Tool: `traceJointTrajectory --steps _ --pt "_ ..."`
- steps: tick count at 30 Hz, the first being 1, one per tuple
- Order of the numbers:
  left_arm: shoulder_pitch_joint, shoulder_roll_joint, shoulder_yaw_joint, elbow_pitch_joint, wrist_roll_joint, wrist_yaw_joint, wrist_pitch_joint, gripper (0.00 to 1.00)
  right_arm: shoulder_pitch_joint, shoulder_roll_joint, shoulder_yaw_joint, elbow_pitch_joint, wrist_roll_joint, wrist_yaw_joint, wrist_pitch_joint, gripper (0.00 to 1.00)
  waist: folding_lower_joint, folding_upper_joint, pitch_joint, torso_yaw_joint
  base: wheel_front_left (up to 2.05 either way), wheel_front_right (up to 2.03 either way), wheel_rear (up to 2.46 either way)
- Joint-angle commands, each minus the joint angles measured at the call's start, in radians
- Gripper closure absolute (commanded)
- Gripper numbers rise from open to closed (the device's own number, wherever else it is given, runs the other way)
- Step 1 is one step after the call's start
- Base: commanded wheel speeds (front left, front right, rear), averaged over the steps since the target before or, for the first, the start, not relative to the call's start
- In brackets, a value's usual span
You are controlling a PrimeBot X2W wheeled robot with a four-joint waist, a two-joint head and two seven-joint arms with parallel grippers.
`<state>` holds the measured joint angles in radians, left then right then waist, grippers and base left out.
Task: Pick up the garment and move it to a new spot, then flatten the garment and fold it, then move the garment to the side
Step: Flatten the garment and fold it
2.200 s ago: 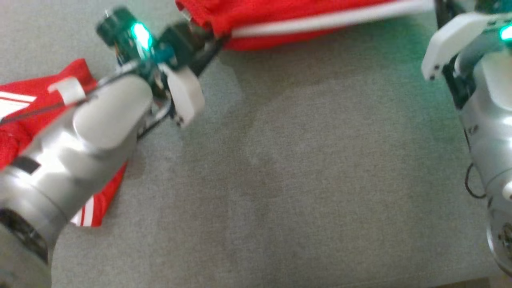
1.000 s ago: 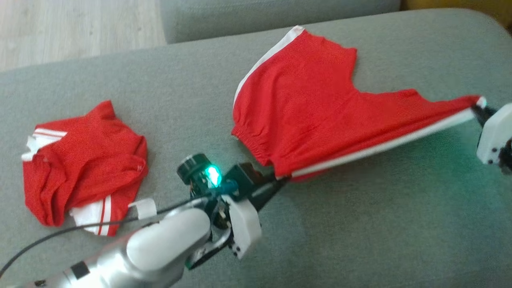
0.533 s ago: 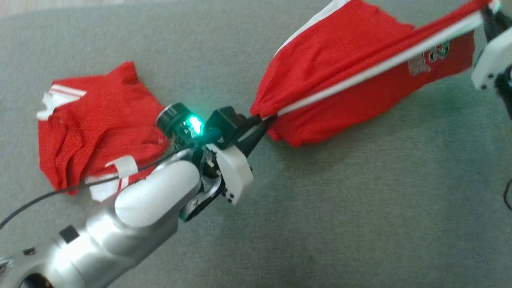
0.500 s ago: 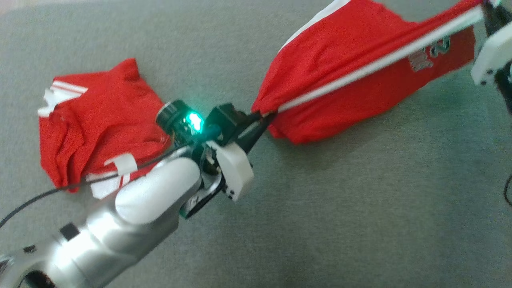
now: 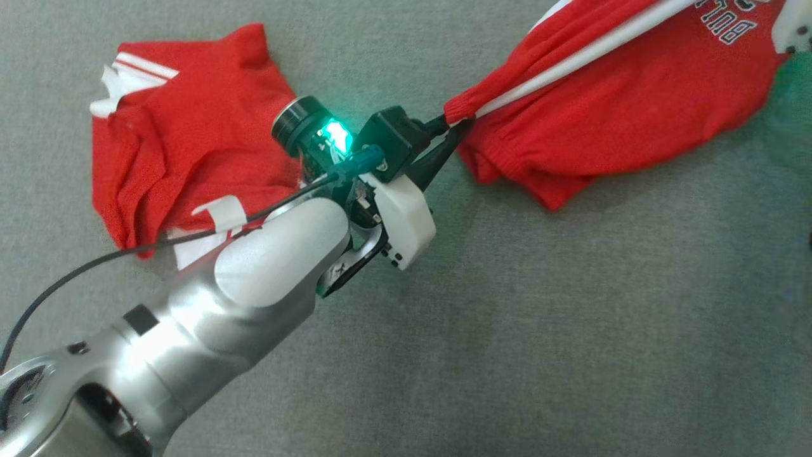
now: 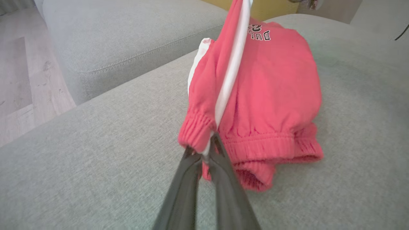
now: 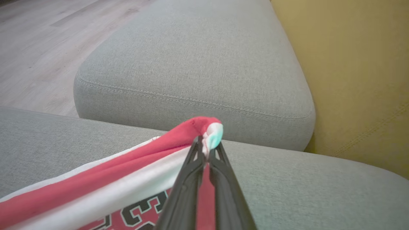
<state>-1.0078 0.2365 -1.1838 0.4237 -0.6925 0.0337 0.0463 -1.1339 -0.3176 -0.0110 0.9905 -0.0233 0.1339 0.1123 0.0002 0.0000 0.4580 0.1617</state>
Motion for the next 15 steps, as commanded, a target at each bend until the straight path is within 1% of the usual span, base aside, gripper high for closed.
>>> traceJointTrajectory --steps 1,10,15 --pt "-0.047 0.012 0.034 -0.003 0.012 -0.006 -0.011 1.00 -0.044 0.007 -0.003 -0.008 -0.014 -0.003 -0.020 1.00 -0.0002 0.0000 0.024 0.020 0.00 0.00 0.00" --pt "-0.072 -0.026 0.024 0.042 0.017 -0.022 -0.034 1.00 -0.113 -0.003 -0.032 0.091 -0.069 -0.003 -0.081 1.00 -0.0002 0.0000 0.057 0.049 0.00 0.00 0.00" --pt "-0.077 -0.036 0.019 0.057 0.018 -0.026 -0.041 1.00 -0.135 0.003 -0.050 0.137 -0.072 -0.003 -0.082 1.00 -0.0002 0.0000 0.063 0.058 0.00 0.00 0.00"
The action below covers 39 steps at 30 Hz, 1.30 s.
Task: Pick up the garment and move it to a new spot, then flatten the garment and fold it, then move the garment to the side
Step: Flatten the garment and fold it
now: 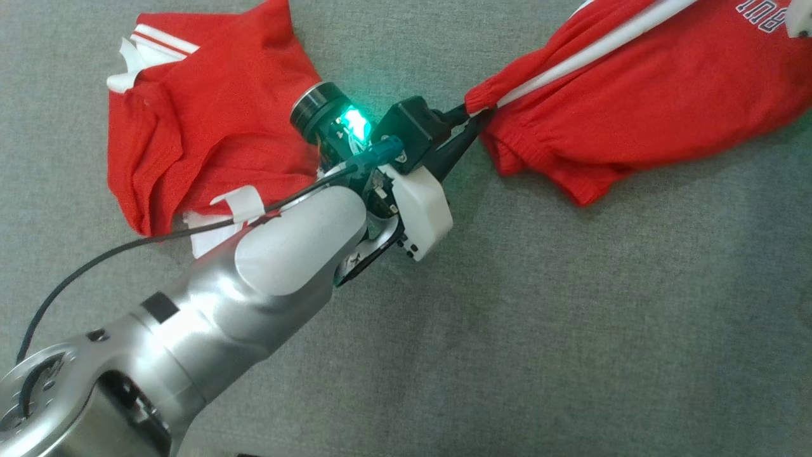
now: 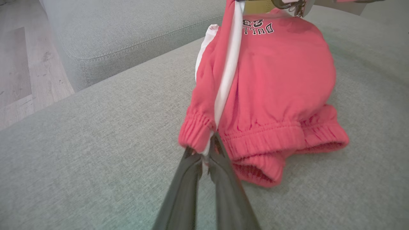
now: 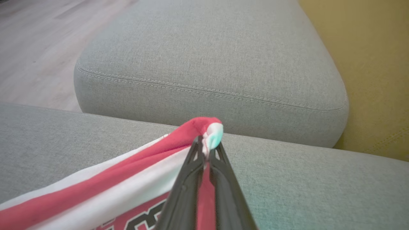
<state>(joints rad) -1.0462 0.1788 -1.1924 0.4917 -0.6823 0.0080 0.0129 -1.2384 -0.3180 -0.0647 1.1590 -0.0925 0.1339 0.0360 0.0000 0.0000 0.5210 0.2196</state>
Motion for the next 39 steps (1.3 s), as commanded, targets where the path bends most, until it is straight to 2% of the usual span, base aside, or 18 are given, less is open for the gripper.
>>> traceJointTrajectory --steps 1,2,3,4,13,18,22,28,34,39 --pt "-0.039 0.020 0.027 -0.007 0.007 -0.001 -0.008 1.00 -0.035 0.004 0.000 -0.021 -0.008 -0.003 -0.001 0.80 0.0000 0.0000 0.002 0.002 0.00 0.00 0.00" --pt "-0.040 0.018 0.028 -0.003 0.005 0.000 -0.008 1.00 -0.038 0.003 0.003 -0.012 -0.018 -0.003 0.003 0.00 0.0000 0.0000 0.003 0.002 0.00 0.00 0.00" --pt "-0.041 0.016 0.028 0.000 0.004 0.001 -0.008 0.62 -0.042 0.004 0.005 -0.007 -0.025 -0.003 -0.001 0.00 0.0000 0.0000 0.004 0.002 0.00 0.00 0.00" --pt "-0.041 0.015 0.030 0.004 0.003 0.004 -0.009 0.00 -0.046 0.004 0.000 -0.004 -0.027 -0.003 -0.010 0.00 0.0000 0.0000 0.004 0.002 0.00 0.00 0.00" --pt "-0.021 0.027 0.053 0.042 0.000 0.058 -0.053 0.00 -0.071 0.024 -0.034 0.004 0.027 -0.003 -0.157 0.00 0.0000 0.0000 -0.055 -0.037 0.00 0.00 0.00" --pt "0.015 0.052 0.097 0.049 -0.023 0.106 -0.103 0.00 -0.042 0.040 -0.012 0.004 0.120 -0.003 -0.240 0.00 0.0000 0.0000 -0.130 -0.068 0.00 0.00 0.00" --pt "0.057 0.085 0.160 0.040 -0.060 0.159 -0.164 0.00 0.019 0.067 0.037 -0.044 0.202 -0.003 -0.279 0.00 0.0000 0.0000 -0.192 -0.101 0.00 0.00 0.00" --pt "0.142 0.130 0.265 -0.004 -0.101 0.243 -0.251 0.00 0.191 0.070 0.108 -0.231 0.314 -0.003 -0.296 0.00 0.0000 0.0000 -0.282 -0.134 0.00 0.00 0.00" --pt "0.287 0.159 0.393 -0.104 -0.090 0.305 -0.274 0.00 0.454 0.093 0.119 -0.461 0.390 -0.003 -0.297 0.00 0.0000 0.0000 -0.347 -0.160 0.00 0.00 0.00" --pt "0.461 0.150 0.491 -0.189 -0.013 0.317 -0.274 0.00 0.683 0.154 0.099 -0.611 0.392 -0.003 -0.290 0.00 0.0000 0.0000 -0.389 -0.169 0.00 0.00 0.00"
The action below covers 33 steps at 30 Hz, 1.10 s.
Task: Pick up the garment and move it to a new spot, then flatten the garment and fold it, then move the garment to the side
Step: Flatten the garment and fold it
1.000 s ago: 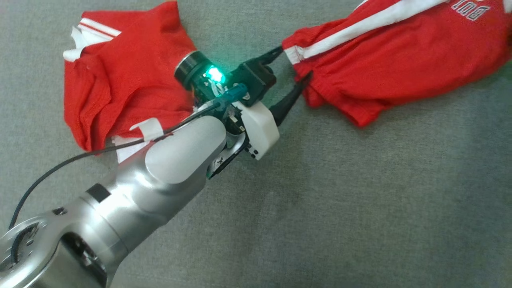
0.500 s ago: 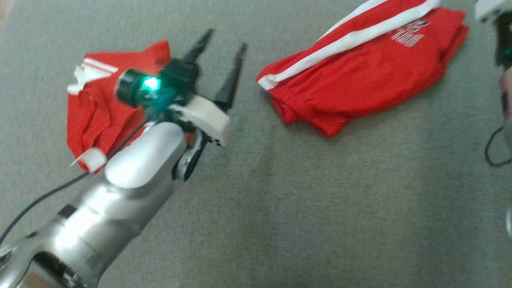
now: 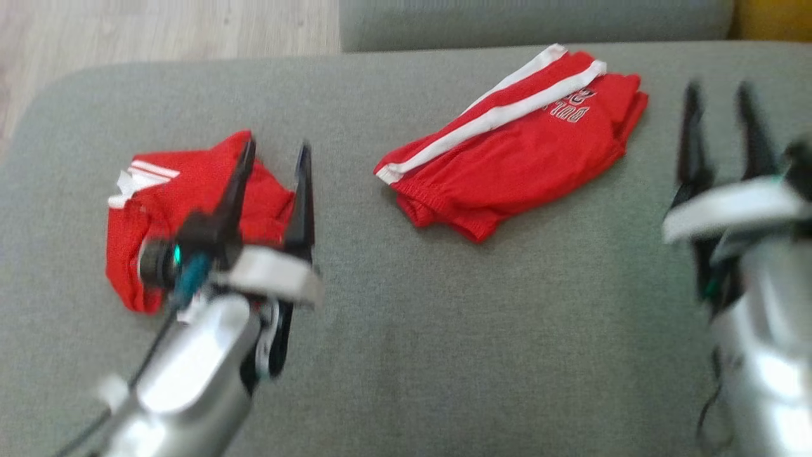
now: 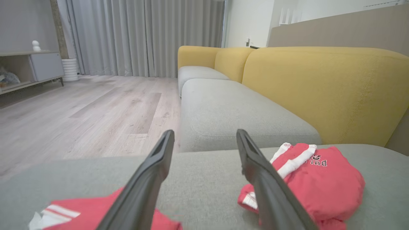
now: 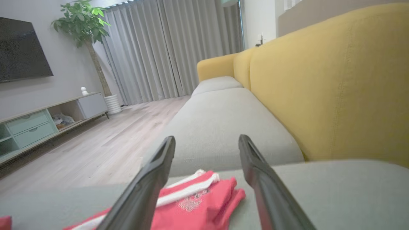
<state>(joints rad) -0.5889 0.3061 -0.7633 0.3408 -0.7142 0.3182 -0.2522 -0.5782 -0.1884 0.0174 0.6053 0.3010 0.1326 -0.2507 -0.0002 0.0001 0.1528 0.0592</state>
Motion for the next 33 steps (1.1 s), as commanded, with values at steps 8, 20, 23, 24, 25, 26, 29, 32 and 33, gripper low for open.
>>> traceJointTrajectory --steps 8,20,23,24,25,26,29,32,33 --pt "0.238 -0.026 0.197 -0.097 0.116 -0.020 -0.009 0.00 0.310 0.124 0.005 -0.202 -0.035 -0.002 0.047 0.00 0.0002 -0.0001 -0.052 -0.021 0.00 0.00 0.00" --pt "0.283 -0.106 0.292 -0.083 0.272 -0.116 -0.009 0.00 0.328 0.138 -0.050 -0.307 -0.133 -0.002 0.145 0.00 0.0002 -0.0001 0.013 0.015 0.00 0.00 0.00" --pt "0.262 -0.122 0.303 -0.078 0.286 -0.133 -0.009 0.00 0.249 0.138 -0.093 -0.301 -0.191 -0.002 0.211 0.00 0.0002 -0.0001 0.054 0.036 0.00 0.00 0.00" --pt "0.255 -0.126 0.305 -0.075 0.291 -0.139 -0.009 0.00 0.216 0.138 -0.107 -0.295 -0.203 -0.002 0.236 0.00 0.0002 -0.0001 0.069 0.044 0.00 0.00 0.00" --pt "0.247 -0.131 0.308 -0.071 0.296 -0.146 -0.009 0.00 0.181 0.137 -0.122 -0.287 -0.215 -0.002 0.260 0.00 0.0002 -0.0001 0.085 0.052 0.00 0.00 0.00" --pt "0.239 -0.135 0.310 -0.067 0.300 -0.153 -0.009 0.00 0.145 0.135 -0.139 -0.273 -0.224 -0.002 0.286 0.00 0.0002 -0.0001 0.099 0.060 0.00 0.00 0.00" --pt "0.217 -0.153 0.311 -0.056 0.315 -0.171 -0.009 0.00 0.033 0.114 -0.180 -0.211 -0.252 -0.002 0.363 0.00 0.0002 -0.0001 0.139 0.088 0.00 0.00 0.00" --pt "0.194 -0.170 0.313 -0.046 0.328 -0.188 -0.009 0.00 -0.078 0.093 -0.248 -0.109 -0.270 -0.002 0.443 0.00 0.0002 -0.0001 0.174 0.118 0.00 0.00 0.00" --pt "0.187 -0.175 0.314 -0.041 0.331 -0.194 -0.009 0.00 -0.112 0.080 -0.271 -0.072 -0.288 -0.002 0.466 0.00 0.0002 -0.0001 0.184 0.129 0.00 0.00 0.00"
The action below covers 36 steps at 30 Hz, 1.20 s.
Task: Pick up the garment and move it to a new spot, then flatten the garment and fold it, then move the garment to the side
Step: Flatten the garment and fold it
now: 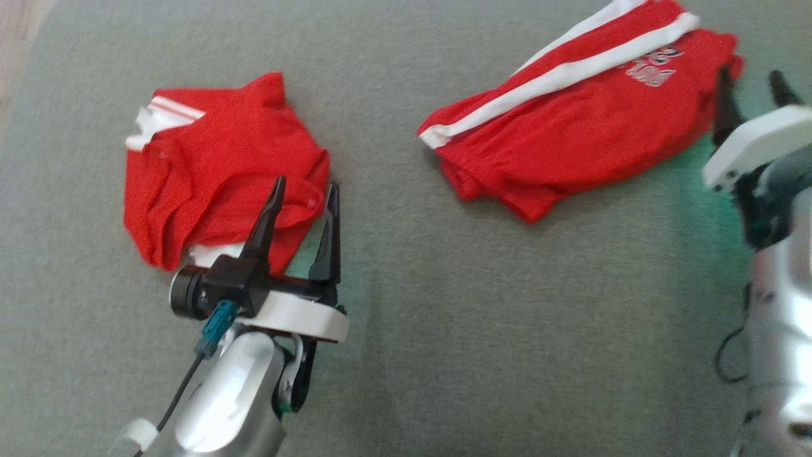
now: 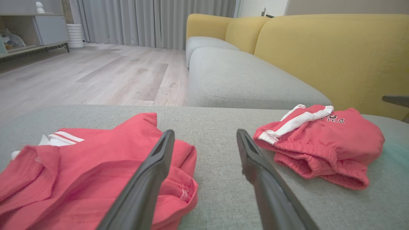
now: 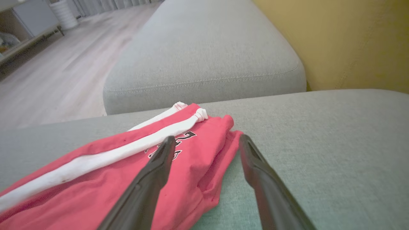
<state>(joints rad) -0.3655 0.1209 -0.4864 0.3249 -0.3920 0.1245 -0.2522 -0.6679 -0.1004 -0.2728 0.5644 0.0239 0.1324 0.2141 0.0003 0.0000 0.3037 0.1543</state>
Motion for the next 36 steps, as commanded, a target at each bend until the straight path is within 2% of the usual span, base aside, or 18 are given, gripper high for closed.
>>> traceJointTrajectory --steps 1,6,12,20,26,27,28,36 --pt "-0.042 0.005 0.038 -0.021 0.012 -0.006 -0.009 0.00 -0.053 -0.020 -0.005 0.002 -0.031 -0.002 0.016 0.00 -0.0003 0.0000 0.043 0.044 0.00 0.00 0.00" --pt "-0.061 -0.017 0.049 -0.007 0.026 -0.027 -0.009 0.00 -0.183 -0.055 -0.167 0.167 -0.134 -0.002 0.065 0.00 -0.0003 0.0000 0.075 0.085 0.00 0.00 0.00" --pt "-0.067 -0.036 0.057 0.020 0.039 -0.051 -0.009 0.00 -0.286 -0.053 -0.319 0.313 -0.182 -0.002 0.074 0.00 -0.0003 0.0000 0.098 0.111 0.00 0.00 0.00" --pt "-0.076 -0.052 0.076 0.019 0.058 -0.068 -0.010 0.00 -0.356 -0.067 -0.415 0.403 -0.275 -0.002 0.078 0.00 -0.0003 0.0000 0.124 0.127 0.00 0.00 0.00" --pt "-0.081 -0.061 0.083 0.021 0.070 -0.077 -0.010 0.00 -0.407 -0.077 -0.377 0.486 -0.297 -0.002 0.057 0.00 -0.0003 0.0000 0.141 0.131 0.00 0.00 0.00" --pt "-0.080 -0.062 0.086 0.022 0.070 -0.077 -0.010 0.00 -0.413 -0.080 -0.371 0.499 -0.297 -0.002 0.052 0.31 -0.0003 0.0000 0.142 0.129 0.00 0.00 0.00" --pt "-0.079 -0.063 0.090 0.024 0.071 -0.077 -0.010 0.00 -0.418 -0.082 -0.362 0.508 -0.300 -0.002 0.042 1.00 -0.0003 0.0000 0.140 0.125 0.00 0.00 0.00" --pt "-0.061 -0.065 0.114 0.045 0.085 -0.085 -0.010 0.00 -0.393 -0.109 -0.326 0.559 -0.262 -0.002 -0.088 1.00 -0.0003 0.0000 0.078 0.058 0.00 0.00 0.00"
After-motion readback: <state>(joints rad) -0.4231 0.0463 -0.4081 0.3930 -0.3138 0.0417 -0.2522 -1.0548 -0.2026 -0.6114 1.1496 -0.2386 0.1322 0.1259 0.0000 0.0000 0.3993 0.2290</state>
